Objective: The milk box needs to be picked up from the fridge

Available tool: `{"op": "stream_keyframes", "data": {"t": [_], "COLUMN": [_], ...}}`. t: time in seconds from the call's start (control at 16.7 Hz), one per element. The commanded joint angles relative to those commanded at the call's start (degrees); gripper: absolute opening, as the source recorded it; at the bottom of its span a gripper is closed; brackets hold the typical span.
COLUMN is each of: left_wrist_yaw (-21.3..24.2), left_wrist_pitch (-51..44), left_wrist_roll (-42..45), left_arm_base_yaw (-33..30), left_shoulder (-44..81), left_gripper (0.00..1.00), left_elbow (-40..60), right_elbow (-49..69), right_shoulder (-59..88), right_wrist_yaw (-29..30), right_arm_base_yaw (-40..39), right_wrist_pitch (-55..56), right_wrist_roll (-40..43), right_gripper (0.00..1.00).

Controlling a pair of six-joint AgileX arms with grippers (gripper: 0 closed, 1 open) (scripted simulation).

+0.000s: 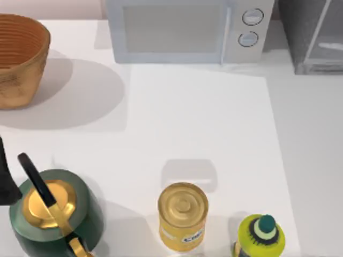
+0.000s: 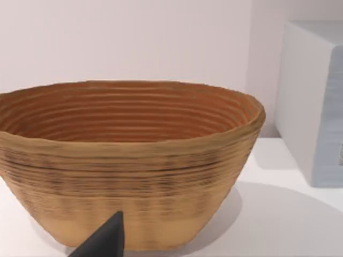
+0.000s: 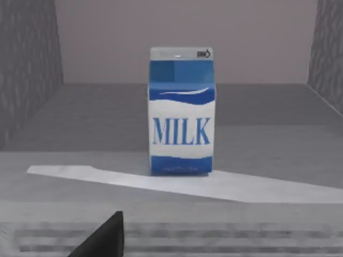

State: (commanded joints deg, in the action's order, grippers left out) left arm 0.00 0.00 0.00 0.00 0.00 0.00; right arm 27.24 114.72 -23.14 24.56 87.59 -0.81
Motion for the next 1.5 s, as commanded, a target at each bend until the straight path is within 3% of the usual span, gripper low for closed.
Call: {"op": "stream_keyframes", "data": {"t": [0.3,0.54,0.96,1.5], "left_wrist_yaw": [0.0,0.0,0.0,0.0], "left_wrist_pitch": [0.0,0.0,0.0,0.0], "left_wrist_roll": [0.0,0.0,0.0,0.0], "left_arm_base_yaw": [0.0,0.0,0.0,0.0], "left_shoulder": [0.0,0.0,0.0,0.0], "left_gripper": [1.0,1.0,1.0,1.0], "left_elbow": [0.0,0.0,0.0,0.0], "right_elbow": [20.57,29.7,31.37,47.59], "right_shoulder": [12.38,17.68,18.6,25.35], "right_wrist_yaw": [7.22,11.37,11.8,13.48], "right_arm_base_yaw": [-6.77,-10.68,-11.04,-12.69], "right_wrist_pitch": [-7.61,-11.89,-12.85,-22.25], "right_wrist_roll": [0.12,0.3,0.33,0.42], "right_gripper": [1.0,1.0,1.0,1.0]}}
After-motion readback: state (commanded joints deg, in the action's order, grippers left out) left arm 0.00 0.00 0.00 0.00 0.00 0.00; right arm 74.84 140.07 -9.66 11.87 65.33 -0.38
